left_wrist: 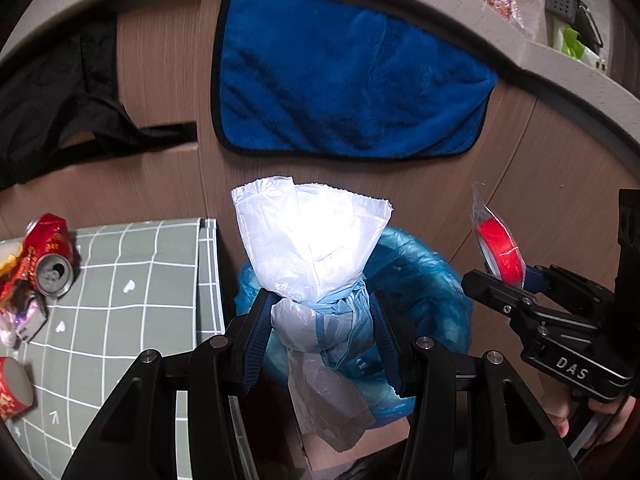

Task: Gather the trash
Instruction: 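Carry tissue and tape bag to the bin and release both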

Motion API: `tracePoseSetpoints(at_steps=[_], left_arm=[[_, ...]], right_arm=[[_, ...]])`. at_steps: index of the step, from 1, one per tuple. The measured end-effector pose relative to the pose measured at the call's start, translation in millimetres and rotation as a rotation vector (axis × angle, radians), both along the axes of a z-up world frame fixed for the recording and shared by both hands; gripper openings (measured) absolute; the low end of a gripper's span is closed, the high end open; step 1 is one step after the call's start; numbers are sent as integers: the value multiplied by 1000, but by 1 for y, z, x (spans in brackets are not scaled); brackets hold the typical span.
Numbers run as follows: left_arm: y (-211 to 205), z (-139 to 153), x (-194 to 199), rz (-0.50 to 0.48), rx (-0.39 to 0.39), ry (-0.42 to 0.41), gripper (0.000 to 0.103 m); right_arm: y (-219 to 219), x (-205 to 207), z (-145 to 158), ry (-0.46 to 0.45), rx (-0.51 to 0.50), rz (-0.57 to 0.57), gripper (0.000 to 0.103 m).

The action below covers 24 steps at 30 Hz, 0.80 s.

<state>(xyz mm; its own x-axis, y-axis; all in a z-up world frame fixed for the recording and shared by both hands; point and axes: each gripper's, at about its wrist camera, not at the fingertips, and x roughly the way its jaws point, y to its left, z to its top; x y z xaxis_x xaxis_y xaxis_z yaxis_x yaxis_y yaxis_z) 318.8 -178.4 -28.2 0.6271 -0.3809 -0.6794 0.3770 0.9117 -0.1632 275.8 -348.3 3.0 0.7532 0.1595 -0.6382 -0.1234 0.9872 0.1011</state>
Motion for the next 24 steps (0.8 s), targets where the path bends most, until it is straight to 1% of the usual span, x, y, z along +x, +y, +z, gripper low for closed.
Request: tracePoseSetpoints(at_steps=[3,8,9,11,12,13,15,16,18,20,23,24], left_arm=[[-2,-10,8,6,11,17,49],[-2,-23,20,-11,-8,55,49],[-2,-25,24,-9,-11,59,51],[-4,-28,33,-4,-13,86,59],[-4,-28,35,-8,-25,91,65],[-5,-28,36,-10,-39,87,69],[-5,-24,39,-11,-54,65,73],[-5,-22,40,-22,-72,63,74],[-3,-17,42,-33,-104,67,75],[5,-9,44,-16,-123,52,75],[19,6,40,9,-128,18,75],[26,12,36,20,-117,-2,75]], right_arm=[[-1,7,-9,23,16,7,41],[2,16,-21,26,-31,-8,41],[1,18,-23,29,-26,-5,42],[-1,25,-26,44,10,10,43],[-3,27,-28,49,27,8,45],[-3,28,-29,49,30,3,49],[-4,28,-30,38,18,-13,67],[-5,27,-29,35,17,-12,70],[-5,26,-28,29,14,-1,70],[-3,23,-27,31,8,14,70],[-3,18,-25,35,16,19,70],[-2,16,-24,34,23,17,70]])
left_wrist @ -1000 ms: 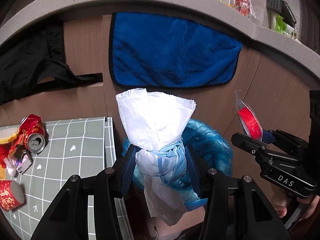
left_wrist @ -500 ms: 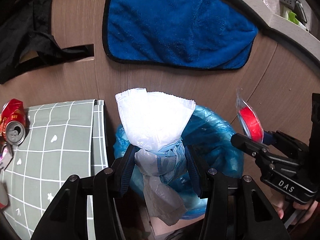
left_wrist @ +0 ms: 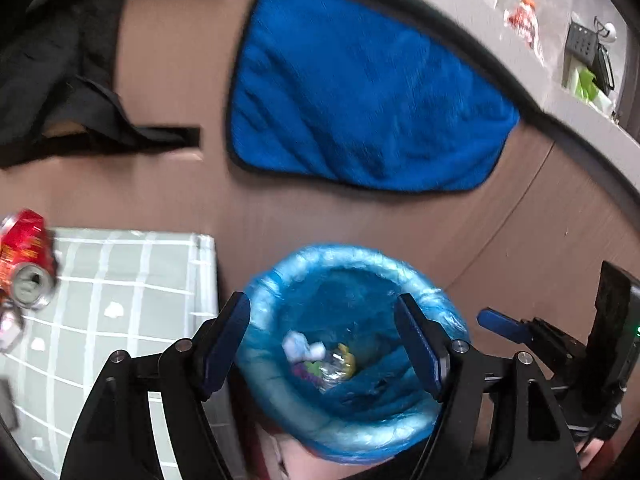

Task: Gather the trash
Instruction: 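Carry tissue and tape bag to the bin and release both, then move both tools back over the table toward the red paper cup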

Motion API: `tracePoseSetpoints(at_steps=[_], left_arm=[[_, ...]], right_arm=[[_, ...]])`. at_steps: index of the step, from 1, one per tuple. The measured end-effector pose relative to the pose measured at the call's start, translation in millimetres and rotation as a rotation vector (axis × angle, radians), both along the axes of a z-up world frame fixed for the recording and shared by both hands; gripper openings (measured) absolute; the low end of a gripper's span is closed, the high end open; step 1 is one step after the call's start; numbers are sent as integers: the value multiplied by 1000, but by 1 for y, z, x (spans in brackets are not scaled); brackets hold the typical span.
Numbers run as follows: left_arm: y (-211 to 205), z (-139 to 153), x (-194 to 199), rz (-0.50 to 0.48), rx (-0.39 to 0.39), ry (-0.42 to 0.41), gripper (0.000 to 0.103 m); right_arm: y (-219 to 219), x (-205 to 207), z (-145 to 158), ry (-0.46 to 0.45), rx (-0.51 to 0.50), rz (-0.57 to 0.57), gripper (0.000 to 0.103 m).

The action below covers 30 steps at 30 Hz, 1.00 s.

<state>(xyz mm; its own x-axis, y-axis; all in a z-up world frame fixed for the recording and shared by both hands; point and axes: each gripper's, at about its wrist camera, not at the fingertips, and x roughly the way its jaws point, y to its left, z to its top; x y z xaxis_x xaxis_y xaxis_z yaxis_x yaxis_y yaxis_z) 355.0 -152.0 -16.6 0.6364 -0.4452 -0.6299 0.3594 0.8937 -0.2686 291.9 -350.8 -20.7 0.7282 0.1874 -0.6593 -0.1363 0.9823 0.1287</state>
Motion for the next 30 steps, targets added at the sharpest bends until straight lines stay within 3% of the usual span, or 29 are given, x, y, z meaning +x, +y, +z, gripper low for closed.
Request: tracePoseSetpoints(at_steps=[5,10,13,18,21,24,30], left_arm=[[55,18,-25,43,80,-92,75],[135,19,-58,116,87,-64,75],[191,24,-79,214,130,-71,75],[292,26,-110,401,166,-85,75],[349,18,-125,494,149,-60,74],[398,5,-136,575,80,-6,74],[455,-24,-154,646,9,47,73]], right_arm=[[14,-12,13,-12,64,45,66],[61,-30,45,-115,37,94,65],[100,-31,57,-127,18,126,65],[184,-18,54,-48,13,254,65],[250,-19,44,-15,-27,352,65],[323,-24,32,-3,-119,428,65],[437,-18,4,55,-161,521,57]])
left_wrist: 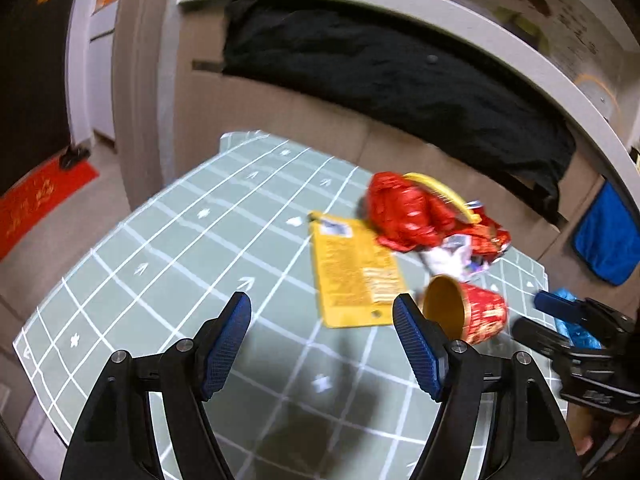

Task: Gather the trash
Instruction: 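Move both tools back over the table toward the red paper cup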

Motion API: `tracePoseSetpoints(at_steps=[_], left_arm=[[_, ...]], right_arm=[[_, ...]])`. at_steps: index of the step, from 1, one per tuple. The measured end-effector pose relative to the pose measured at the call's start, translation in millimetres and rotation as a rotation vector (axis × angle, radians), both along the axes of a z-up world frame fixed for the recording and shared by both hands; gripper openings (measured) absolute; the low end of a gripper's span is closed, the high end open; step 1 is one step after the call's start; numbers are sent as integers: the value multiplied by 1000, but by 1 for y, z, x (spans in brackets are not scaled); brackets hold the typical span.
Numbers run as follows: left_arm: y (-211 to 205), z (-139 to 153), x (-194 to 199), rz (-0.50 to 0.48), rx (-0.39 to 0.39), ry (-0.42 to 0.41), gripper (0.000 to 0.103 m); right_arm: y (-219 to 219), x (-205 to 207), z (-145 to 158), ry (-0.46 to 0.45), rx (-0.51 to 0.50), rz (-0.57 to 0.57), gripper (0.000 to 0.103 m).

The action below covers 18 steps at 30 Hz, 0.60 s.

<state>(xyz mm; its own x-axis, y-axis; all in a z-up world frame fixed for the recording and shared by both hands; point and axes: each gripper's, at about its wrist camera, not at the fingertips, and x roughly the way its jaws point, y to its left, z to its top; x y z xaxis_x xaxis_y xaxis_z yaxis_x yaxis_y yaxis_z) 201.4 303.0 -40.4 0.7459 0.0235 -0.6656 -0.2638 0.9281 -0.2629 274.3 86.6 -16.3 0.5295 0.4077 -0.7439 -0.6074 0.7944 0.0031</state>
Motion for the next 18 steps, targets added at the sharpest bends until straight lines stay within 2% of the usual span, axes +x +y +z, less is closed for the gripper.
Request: tracePoseSetpoints(at_steps=[3,5,7,8,13,18], left_arm=[[7,-10,3,-4,-25,17,71],[9,-13,5,-16,-39,22,70],[8,-13,8,-30,-39,23,69],[8,-14,8,-37,-35,23,69],[6,-16,13,-68,-28,39,69],[-4,-21,25,-111,-51,59,69]], right_arm=[[43,1,-16,-25,-98,13,54],[67,0,-27,-75,-186,18,49],[79,-1,-35,-153,-282,-4,46],[77,-1,-36,-164,-301,-12,41],[28,5,-28,-134,-275,-52,41],[-52,9,-21,-103,-214,-161,42]])
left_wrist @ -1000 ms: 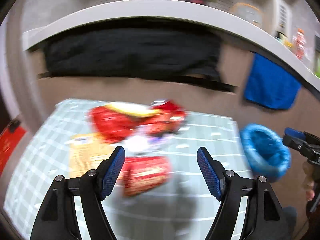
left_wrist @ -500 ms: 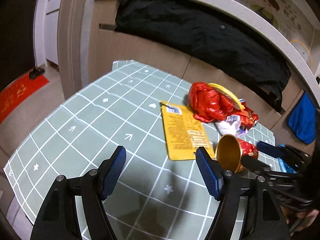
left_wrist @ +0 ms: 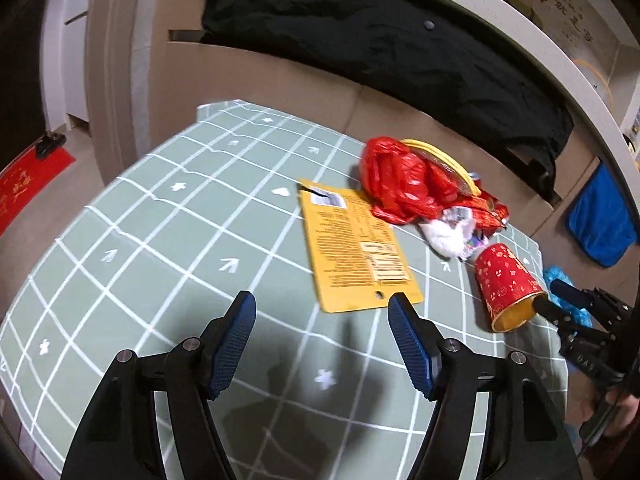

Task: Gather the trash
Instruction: 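Move both tools back over the table toward the red paper cup, then grasp the red paper cup rim with the right tool while the left tool grasps the yellow wrapper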

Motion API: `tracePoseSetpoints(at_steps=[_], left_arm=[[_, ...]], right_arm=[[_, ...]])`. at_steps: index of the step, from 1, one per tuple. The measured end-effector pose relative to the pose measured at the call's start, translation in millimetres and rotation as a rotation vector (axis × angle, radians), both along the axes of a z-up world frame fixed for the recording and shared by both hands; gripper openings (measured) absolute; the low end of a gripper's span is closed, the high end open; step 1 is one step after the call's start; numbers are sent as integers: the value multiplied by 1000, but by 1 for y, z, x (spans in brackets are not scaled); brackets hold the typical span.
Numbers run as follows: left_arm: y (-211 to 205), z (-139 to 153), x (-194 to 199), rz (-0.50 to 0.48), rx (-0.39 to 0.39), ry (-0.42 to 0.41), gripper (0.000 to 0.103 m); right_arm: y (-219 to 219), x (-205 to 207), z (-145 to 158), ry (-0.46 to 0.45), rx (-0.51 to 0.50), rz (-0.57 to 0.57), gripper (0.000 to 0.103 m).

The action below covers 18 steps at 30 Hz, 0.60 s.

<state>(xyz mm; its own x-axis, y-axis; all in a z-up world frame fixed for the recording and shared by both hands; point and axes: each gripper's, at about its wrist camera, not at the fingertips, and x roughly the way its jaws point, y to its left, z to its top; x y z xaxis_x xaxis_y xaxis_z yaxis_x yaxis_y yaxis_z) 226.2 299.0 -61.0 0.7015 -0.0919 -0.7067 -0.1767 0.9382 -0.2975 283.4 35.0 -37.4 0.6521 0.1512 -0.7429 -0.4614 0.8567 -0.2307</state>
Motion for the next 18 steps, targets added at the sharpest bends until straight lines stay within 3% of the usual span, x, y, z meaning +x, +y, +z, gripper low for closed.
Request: tracePoseSetpoints(at_steps=[4,10,14,18], left_arm=[[-13,2,12,-41,5,-3,69],[-6,9,46,-97,-21,0,69],[21,-10,81,-84,-104,73,67],[30,-30,103,-57,-144,152,64]], right_arm=[[-31,17,-4,59,70,-49,42],[-34,27,-9,117,157,-11,42],[-31,18,-16,169,220,65,42],[-35,4,-23,159,193,88,42]])
